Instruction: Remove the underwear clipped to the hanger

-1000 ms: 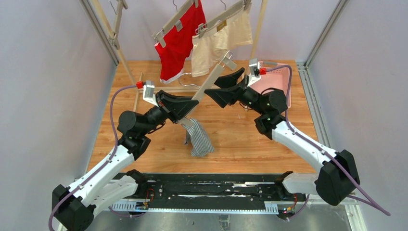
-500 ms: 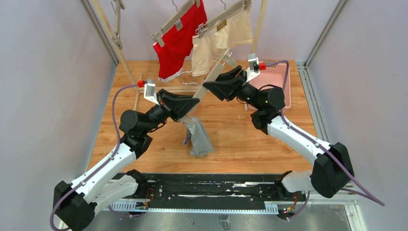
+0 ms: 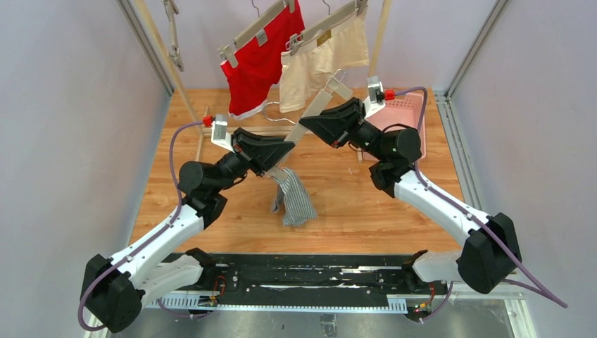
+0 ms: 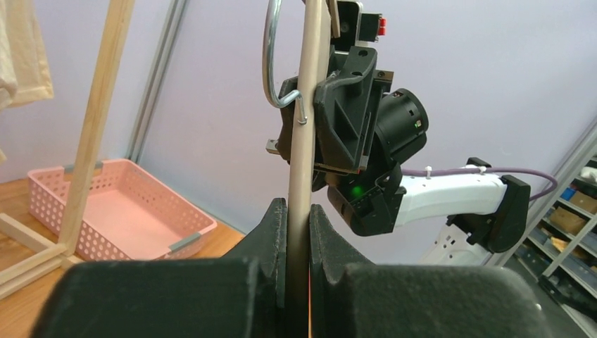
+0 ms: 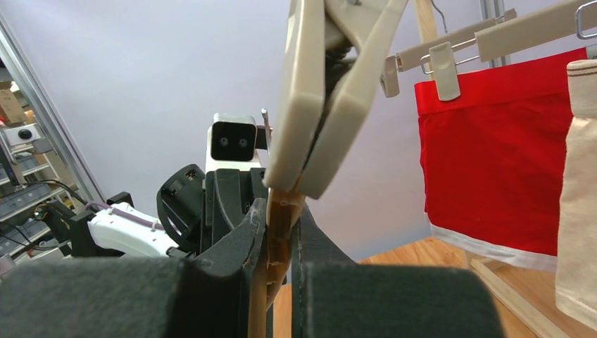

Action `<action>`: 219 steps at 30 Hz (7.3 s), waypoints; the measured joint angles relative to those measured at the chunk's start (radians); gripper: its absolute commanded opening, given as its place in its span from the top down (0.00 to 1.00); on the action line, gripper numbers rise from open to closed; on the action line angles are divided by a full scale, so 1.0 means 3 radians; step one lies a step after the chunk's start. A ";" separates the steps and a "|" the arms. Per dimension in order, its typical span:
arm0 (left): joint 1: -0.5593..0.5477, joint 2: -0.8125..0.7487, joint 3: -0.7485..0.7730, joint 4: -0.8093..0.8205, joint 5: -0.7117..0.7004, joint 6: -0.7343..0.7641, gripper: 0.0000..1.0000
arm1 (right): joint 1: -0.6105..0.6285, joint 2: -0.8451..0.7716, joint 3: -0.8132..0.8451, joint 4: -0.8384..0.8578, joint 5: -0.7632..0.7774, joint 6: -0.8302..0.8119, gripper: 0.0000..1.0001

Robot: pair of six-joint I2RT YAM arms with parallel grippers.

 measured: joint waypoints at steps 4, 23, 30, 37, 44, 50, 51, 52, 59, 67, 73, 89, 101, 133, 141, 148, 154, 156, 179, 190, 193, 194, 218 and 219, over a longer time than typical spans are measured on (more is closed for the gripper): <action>-0.0003 0.0009 -0.0009 0.0045 0.0017 -0.0023 0.52 | 0.0025 -0.0106 -0.0011 -0.0117 0.0008 -0.0136 0.99; -0.0019 -0.0851 -0.0360 -0.0886 -0.0066 0.0566 0.35 | 0.0041 -0.0432 -0.0106 -0.0223 -0.0024 -0.0285 1.00; -0.0019 -0.0703 -0.0357 -0.1021 -0.0010 0.0604 0.56 | 0.0046 -0.0491 -0.0126 -0.0228 -0.0022 -0.0298 0.99; -0.0024 -0.0678 -0.0357 -0.0977 0.0195 0.0619 1.00 | 0.0053 -0.0469 -0.0169 -0.0272 0.0067 -0.0338 0.99; -0.0024 -0.0757 -0.0357 -0.1011 0.0282 0.0657 0.56 | 0.0072 -0.0491 -0.0169 -0.0275 0.0071 -0.0312 0.99; -0.0024 -0.0763 -0.0192 -0.1043 0.0309 0.0629 0.47 | 0.0092 -0.0498 -0.0169 -0.0314 0.0005 -0.0337 0.99; -0.0024 -0.0748 -0.0128 -0.1039 0.0323 0.0617 0.48 | 0.0093 -0.0504 -0.0169 -0.0329 -0.0005 -0.0343 1.00; -0.0024 -0.0735 -0.0069 -0.1036 0.0343 0.0604 0.49 | 0.0094 -0.0510 -0.0169 -0.0354 -0.0014 -0.0356 0.99; -0.0024 -0.0689 0.0036 -0.0991 0.0434 0.0535 0.53 | 0.0205 -0.0559 -0.0169 -0.0474 -0.0023 -0.0423 0.99; -0.0024 -0.0631 0.0028 -0.0996 0.0473 0.0486 0.54 | 0.0252 -0.0554 -0.0168 -0.0490 -0.0023 -0.0458 0.99; -0.0024 -0.0631 -0.0005 -0.0991 0.0474 0.0493 0.60 | 0.0295 -0.0520 -0.0161 -0.0486 -0.0020 -0.0462 0.99; -0.0025 -0.0703 -0.0106 -0.1033 0.0483 0.0552 1.00 | 0.0342 -0.0406 -0.0085 -0.0464 -0.0014 -0.0389 0.83; -0.0038 -0.1012 0.0088 -0.1818 0.0047 0.0671 1.00 | 0.0342 -0.0843 0.0064 -0.1705 0.0142 -0.1258 0.32; -0.0039 -0.0165 0.3095 -0.4428 -0.1264 0.1975 1.00 | 0.0342 -0.1520 0.0083 -0.3291 0.1200 -0.2385 0.38; -0.0039 0.0463 0.4070 -0.5244 -0.2270 0.2275 1.00 | 0.0342 -0.1418 0.0272 -0.3705 0.1469 -0.2600 0.42; -0.0039 0.0445 0.3824 -0.5966 -0.3096 0.2358 1.00 | 0.0342 -0.1359 0.0276 -0.3805 0.1544 -0.2735 0.47; -0.0039 0.0327 0.3714 -0.6269 -0.3613 0.2372 1.00 | 0.0342 -0.1019 0.0549 -0.3793 0.1548 -0.2813 0.52; -0.0039 0.0327 0.3752 -0.6277 -0.3708 0.2391 1.00 | 0.0342 -0.0956 0.0607 -0.3763 0.1523 -0.2814 0.52; -0.0018 0.0116 0.3730 -0.5982 -0.4088 0.2586 1.00 | 0.0342 -0.1025 0.0320 -0.3652 0.1414 -0.2803 0.53; -0.0017 0.0154 0.3825 -0.5801 -0.3756 0.2696 1.00 | 0.0342 -0.1012 0.0207 -0.3615 0.1373 -0.2747 0.44; -0.0005 0.0435 0.4022 -0.5843 -0.3714 0.2752 1.00 | 0.0342 -0.0917 0.0178 -0.3669 0.1335 -0.2694 0.41; 0.0011 0.0512 0.4078 -0.5858 -0.3694 0.2768 1.00 | 0.0342 -0.0905 0.0103 -0.3666 0.1322 -0.2663 0.40; 0.1574 0.1284 0.4725 -0.6243 -0.2063 0.2756 1.00 | 0.0958 -0.0735 -0.1289 -0.3658 0.1703 -0.2457 0.24; 0.1623 0.1324 0.4749 -0.6263 -0.2000 0.2754 1.00 | 0.0979 -0.0670 -0.1288 -0.3633 0.1724 -0.2459 0.24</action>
